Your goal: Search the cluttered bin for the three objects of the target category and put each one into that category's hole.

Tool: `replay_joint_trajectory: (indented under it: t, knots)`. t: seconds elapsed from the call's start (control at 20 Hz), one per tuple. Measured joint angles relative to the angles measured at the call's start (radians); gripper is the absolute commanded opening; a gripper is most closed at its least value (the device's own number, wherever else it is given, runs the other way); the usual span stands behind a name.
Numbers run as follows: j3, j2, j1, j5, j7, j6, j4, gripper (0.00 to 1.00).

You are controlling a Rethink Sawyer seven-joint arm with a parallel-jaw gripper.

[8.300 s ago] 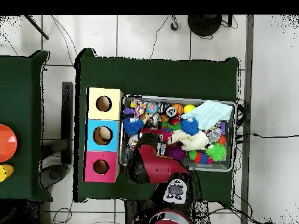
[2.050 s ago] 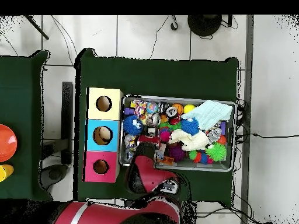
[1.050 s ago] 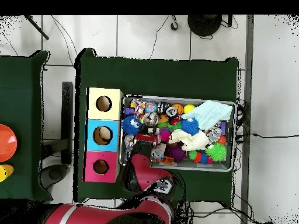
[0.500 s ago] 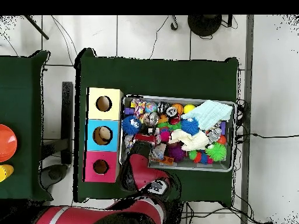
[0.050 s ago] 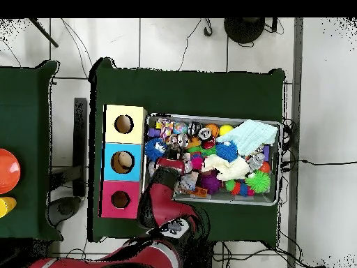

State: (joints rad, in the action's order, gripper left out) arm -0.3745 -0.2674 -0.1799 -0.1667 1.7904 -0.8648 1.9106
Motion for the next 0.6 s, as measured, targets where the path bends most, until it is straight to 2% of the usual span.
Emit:
replay_joint_trajectory:
  t: [0.6]
  knots:
    - [-0.025, 0.000, -0.026, -0.045, 0.000, -0.103, 0.000, 1.00]
